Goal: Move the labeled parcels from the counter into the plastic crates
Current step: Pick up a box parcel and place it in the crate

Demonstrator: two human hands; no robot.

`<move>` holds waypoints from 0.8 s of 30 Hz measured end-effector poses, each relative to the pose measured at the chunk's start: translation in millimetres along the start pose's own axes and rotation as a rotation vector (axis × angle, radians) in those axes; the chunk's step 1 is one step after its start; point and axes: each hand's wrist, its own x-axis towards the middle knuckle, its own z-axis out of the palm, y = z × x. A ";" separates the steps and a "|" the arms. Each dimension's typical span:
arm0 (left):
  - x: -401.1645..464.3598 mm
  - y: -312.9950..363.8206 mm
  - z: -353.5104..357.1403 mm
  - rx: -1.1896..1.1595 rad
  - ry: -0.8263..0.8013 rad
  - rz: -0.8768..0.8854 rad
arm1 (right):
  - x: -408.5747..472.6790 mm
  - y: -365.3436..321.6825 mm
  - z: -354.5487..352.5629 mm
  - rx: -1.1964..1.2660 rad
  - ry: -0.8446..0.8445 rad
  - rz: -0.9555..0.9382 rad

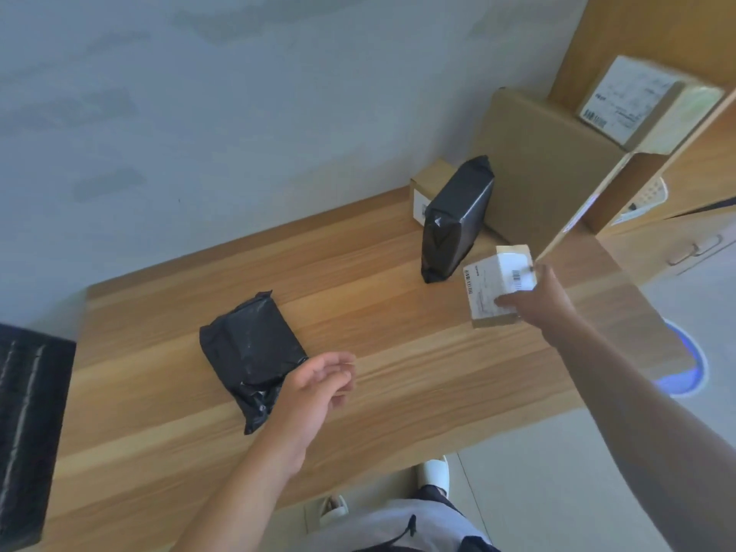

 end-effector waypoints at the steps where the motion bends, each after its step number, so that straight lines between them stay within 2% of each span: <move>1: 0.4 2.7 -3.3 0.000 -0.016 0.023 | -20.3 3.1 4.4 0.179 -0.005 0.028; 3: 0.7 9.3 -10.8 -0.009 -0.047 0.073 | -64.3 6.5 17.4 0.387 -0.039 0.052; 9: -7.1 19.4 -45.7 -0.023 -0.125 0.229 | -185.7 -20.8 70.6 0.674 -0.217 -0.017; 12: -10.7 13.3 -65.0 -0.140 -0.198 0.236 | -234.2 -46.6 99.5 0.816 -0.323 -0.062; 17: -16.8 -6.0 -93.2 -0.344 -0.313 0.293 | -287.6 -65.7 148.9 0.840 -0.349 -0.116; 24: -25.6 -31.4 -137.3 -0.481 -0.323 0.328 | -330.2 -69.7 191.7 0.797 -0.384 -0.143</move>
